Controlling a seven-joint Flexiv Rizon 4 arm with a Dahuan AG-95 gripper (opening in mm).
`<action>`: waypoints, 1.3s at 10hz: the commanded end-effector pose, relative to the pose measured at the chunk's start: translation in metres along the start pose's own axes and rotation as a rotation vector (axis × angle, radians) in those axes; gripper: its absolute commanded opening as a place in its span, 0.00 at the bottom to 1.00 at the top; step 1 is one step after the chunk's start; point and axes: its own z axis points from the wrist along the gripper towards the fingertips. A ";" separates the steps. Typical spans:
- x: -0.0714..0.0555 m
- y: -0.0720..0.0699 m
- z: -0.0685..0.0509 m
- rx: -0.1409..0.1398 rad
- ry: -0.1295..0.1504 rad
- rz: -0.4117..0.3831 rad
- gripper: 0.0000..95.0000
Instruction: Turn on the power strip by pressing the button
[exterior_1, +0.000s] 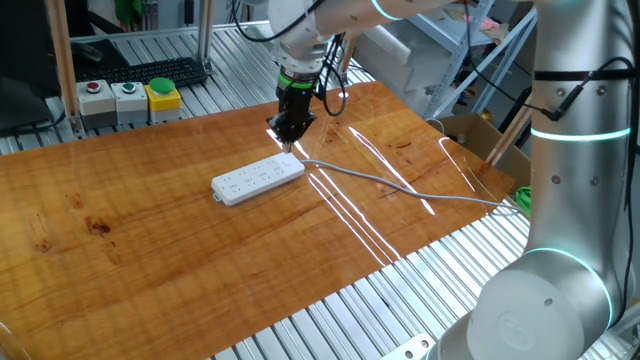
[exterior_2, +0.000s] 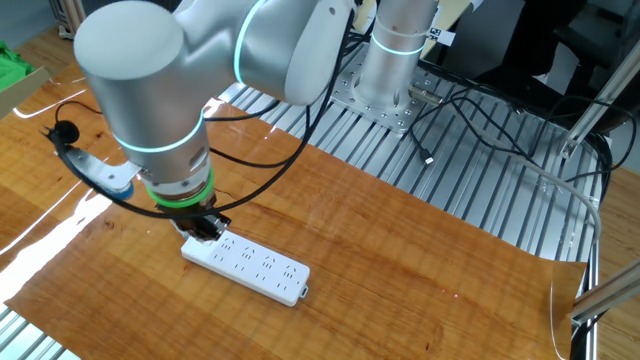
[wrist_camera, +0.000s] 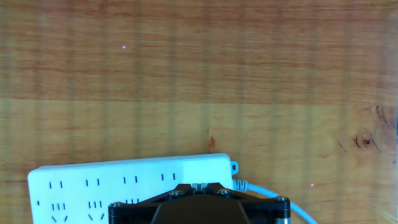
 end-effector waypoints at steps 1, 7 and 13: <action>0.003 -0.001 -0.001 -0.001 -0.014 0.003 0.00; 0.004 0.000 0.002 -0.002 -0.009 0.009 0.00; 0.017 0.005 0.016 0.004 -0.014 0.017 0.00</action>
